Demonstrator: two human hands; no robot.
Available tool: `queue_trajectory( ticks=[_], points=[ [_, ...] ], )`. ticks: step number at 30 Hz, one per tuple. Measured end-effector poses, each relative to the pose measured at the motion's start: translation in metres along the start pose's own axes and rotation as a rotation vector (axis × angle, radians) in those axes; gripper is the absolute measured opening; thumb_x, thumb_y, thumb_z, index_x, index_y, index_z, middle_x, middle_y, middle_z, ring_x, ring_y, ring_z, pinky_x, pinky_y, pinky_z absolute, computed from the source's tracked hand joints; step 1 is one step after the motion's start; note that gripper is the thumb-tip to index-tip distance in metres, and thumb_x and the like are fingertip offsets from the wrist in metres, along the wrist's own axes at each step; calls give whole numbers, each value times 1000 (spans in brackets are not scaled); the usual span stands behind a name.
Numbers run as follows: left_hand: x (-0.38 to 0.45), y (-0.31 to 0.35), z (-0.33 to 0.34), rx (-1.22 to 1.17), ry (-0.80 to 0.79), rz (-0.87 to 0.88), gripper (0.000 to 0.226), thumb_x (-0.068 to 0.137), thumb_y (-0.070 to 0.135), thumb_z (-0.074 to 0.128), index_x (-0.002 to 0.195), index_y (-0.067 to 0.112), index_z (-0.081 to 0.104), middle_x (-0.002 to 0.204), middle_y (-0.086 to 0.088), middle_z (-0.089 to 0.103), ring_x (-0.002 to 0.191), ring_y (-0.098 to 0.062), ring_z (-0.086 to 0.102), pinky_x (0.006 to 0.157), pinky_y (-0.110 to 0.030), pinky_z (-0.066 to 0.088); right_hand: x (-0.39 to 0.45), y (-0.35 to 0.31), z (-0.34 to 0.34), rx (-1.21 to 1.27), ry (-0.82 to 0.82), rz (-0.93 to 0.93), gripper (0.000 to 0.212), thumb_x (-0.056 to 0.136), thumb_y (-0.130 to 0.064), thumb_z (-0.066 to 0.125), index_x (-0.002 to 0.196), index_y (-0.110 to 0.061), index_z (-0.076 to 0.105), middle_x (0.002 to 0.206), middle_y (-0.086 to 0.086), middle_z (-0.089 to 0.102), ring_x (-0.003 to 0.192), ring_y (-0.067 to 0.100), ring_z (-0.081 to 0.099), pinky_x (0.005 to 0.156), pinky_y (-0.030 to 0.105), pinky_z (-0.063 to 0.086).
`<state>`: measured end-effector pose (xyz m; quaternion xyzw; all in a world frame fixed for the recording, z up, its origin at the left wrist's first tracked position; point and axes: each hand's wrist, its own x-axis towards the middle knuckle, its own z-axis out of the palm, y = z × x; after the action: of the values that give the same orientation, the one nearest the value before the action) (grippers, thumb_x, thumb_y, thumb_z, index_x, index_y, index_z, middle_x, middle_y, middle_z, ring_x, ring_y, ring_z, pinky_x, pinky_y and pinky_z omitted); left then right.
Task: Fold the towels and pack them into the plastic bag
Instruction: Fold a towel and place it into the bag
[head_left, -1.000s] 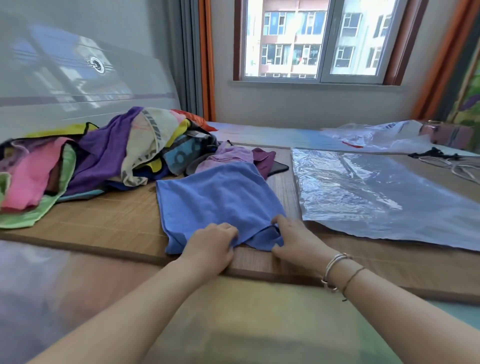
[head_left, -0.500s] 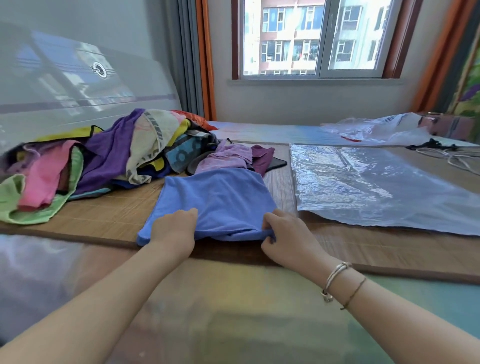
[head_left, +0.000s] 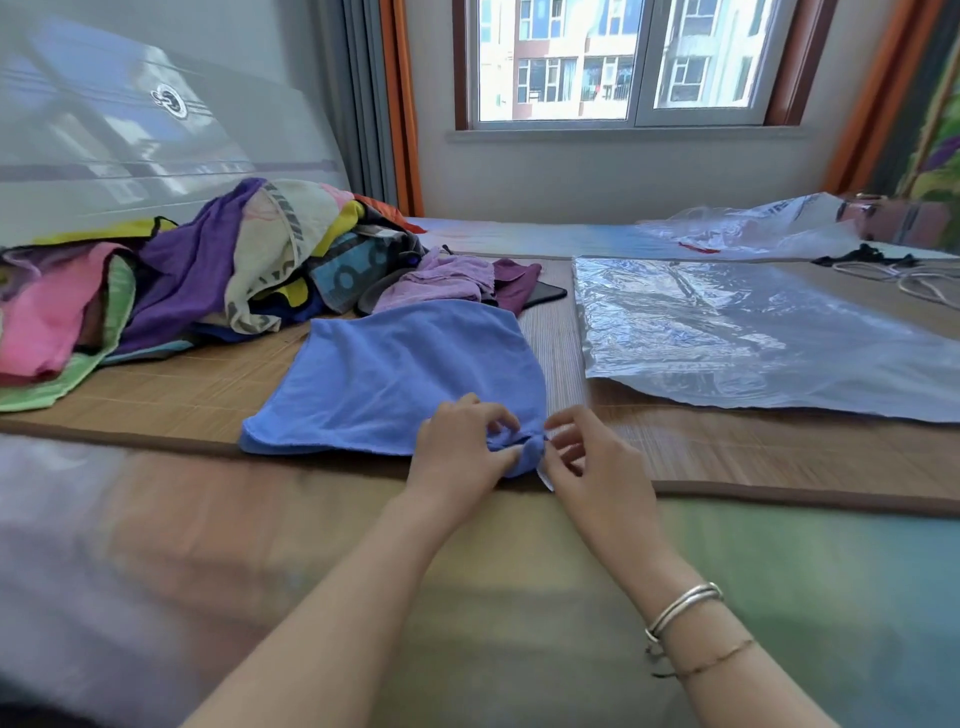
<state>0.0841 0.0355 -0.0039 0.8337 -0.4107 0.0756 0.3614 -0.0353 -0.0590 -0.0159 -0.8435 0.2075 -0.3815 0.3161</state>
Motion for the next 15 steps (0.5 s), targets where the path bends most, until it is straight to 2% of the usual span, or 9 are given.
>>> queue_trajectory(
  ticks=[3, 6, 8, 10, 12, 15],
  points=[
    [-4, -2, 6, -120, 127, -71, 7, 76, 25, 74, 82, 23, 75, 80, 5, 65, 77, -15, 61, 79, -38, 50, 2, -1, 1, -32, -105, 29, 28, 79, -21, 65, 102, -31, 53, 78, -11, 66, 79, 13, 64, 79, 40, 52],
    [-7, -1, 5, -284, 171, -138, 4, 76, 20, 76, 78, 17, 76, 70, 8, 68, 66, -9, 62, 66, -24, 50, -2, -10, 3, 58, -130, 28, 23, 75, -30, 68, 96, -33, 60, 74, -8, 68, 79, 10, 65, 81, 37, 52],
    [-7, 2, -3, -422, 168, -206, 8, 80, 21, 75, 75, 15, 73, 66, 6, 68, 63, -9, 63, 62, -20, 48, -2, -17, 3, 154, -141, 32, 12, 78, -21, 71, 88, -28, 66, 73, -1, 69, 74, 12, 65, 73, 29, 51],
    [-5, 3, -12, -585, 241, -312, 16, 84, 21, 70, 71, 13, 65, 65, 3, 64, 62, -11, 60, 61, -19, 47, 0, -21, 1, 240, -133, 54, 10, 82, -13, 69, 82, -23, 68, 68, 3, 68, 64, 16, 63, 58, 22, 45],
    [-6, 1, -18, -741, 317, -433, 20, 89, 17, 62, 71, 14, 55, 64, 3, 56, 56, -6, 51, 52, -12, 41, 0, -23, -3, 286, -96, 108, 11, 85, -10, 66, 79, -20, 69, 58, -4, 60, 47, 6, 50, 49, 13, 34],
    [-11, -1, -20, -765, 344, -472, 15, 90, 16, 59, 77, 13, 52, 69, 1, 54, 60, -7, 51, 50, -11, 38, -2, -23, -10, 350, -57, 188, 16, 87, -10, 62, 78, -17, 73, 58, -12, 59, 48, -5, 49, 49, 8, 33]
  ],
)
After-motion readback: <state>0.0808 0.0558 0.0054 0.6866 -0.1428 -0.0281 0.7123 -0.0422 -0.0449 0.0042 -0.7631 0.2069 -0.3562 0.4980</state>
